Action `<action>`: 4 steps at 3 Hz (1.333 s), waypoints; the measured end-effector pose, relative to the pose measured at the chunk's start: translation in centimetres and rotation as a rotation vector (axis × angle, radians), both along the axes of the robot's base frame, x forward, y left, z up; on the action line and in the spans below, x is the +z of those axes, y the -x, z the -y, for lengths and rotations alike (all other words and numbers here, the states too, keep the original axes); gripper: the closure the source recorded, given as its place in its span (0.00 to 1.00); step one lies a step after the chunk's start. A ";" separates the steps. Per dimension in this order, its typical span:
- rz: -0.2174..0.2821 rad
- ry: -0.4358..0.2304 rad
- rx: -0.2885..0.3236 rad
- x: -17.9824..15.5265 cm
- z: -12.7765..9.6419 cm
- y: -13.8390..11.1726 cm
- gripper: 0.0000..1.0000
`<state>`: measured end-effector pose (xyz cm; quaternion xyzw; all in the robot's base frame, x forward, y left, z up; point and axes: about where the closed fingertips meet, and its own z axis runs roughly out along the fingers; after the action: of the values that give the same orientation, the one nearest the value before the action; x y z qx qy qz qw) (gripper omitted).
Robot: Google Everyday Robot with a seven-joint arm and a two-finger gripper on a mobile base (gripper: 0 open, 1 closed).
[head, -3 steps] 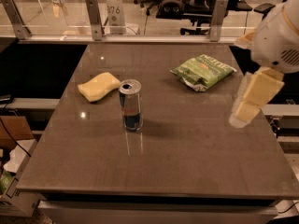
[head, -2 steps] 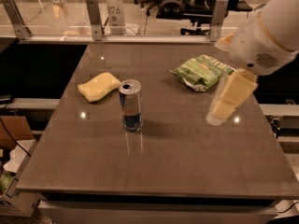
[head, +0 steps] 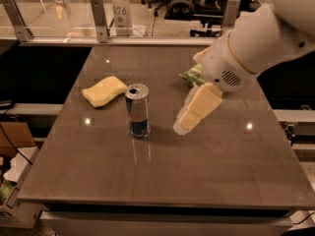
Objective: Knock redbull can over
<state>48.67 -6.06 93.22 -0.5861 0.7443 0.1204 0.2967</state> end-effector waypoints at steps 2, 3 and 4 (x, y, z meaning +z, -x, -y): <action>-0.003 -0.154 -0.008 -1.7 -5.6 -0.4 0.00; 0.002 -0.207 0.004 -2.6 -7.9 -0.7 0.00; -0.002 -0.246 0.014 -3.1 -9.4 -0.9 0.00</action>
Offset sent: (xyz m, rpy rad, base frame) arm 0.0100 0.0856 -0.0291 0.2501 -0.0058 -0.0127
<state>49.56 3.36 90.16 -0.5505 0.7201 0.2134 0.3645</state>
